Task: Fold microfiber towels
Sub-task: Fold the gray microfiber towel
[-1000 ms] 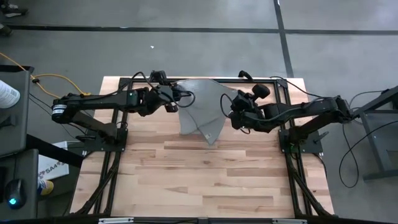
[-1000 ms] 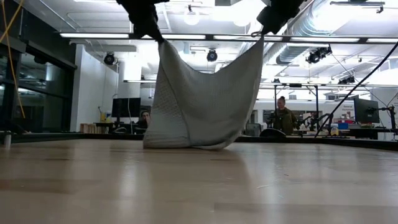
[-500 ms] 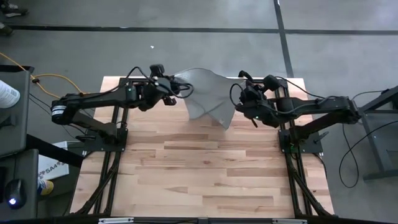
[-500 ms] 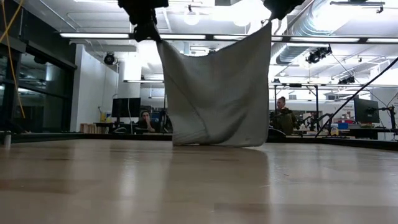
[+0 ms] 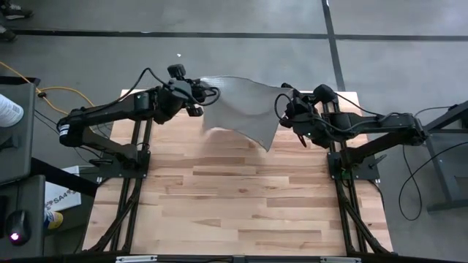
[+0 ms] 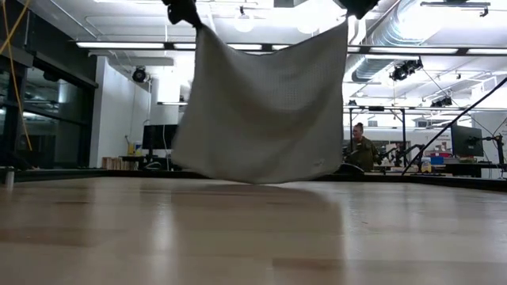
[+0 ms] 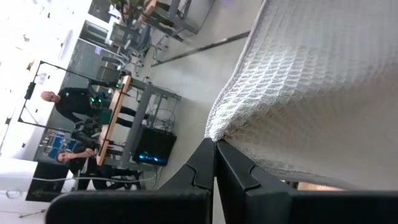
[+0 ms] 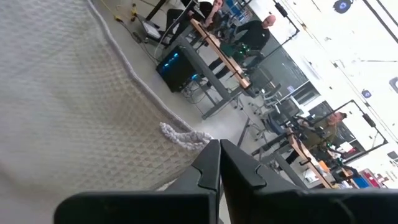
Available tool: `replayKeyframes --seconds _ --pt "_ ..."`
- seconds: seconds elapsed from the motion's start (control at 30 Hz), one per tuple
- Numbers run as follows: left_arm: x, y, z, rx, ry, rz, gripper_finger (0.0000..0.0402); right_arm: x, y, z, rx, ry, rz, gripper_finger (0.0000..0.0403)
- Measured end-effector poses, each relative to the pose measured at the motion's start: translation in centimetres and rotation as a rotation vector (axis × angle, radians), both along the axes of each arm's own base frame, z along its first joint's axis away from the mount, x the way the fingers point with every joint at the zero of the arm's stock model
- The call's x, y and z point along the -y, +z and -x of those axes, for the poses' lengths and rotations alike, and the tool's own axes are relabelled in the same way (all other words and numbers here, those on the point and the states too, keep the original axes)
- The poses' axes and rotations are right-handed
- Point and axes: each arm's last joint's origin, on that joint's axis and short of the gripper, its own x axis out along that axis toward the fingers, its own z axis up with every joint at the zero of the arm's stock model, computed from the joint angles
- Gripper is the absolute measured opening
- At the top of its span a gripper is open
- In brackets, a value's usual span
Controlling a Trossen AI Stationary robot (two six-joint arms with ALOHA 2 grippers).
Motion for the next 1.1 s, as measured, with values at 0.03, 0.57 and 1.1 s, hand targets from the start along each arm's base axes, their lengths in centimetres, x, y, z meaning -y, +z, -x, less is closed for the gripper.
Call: replayKeyframes --seconds 0.03,0.57,1.1 --pt "0.0 0.0 0.1 -0.007 0.003 0.008 0.0000 0.0 0.0 0.0 0.000 -0.003 0.002 0.0002" --pt "-0.1 -0.3 0.4 -0.040 0.015 0.024 0.0000 1.7 0.3 0.4 -0.033 -0.054 0.006 0.0002" --pt "-2.3 -0.2 1.0 -0.036 0.067 0.031 0.0000 3.9 2.0 -0.5 0.025 0.025 0.009 0.0002"
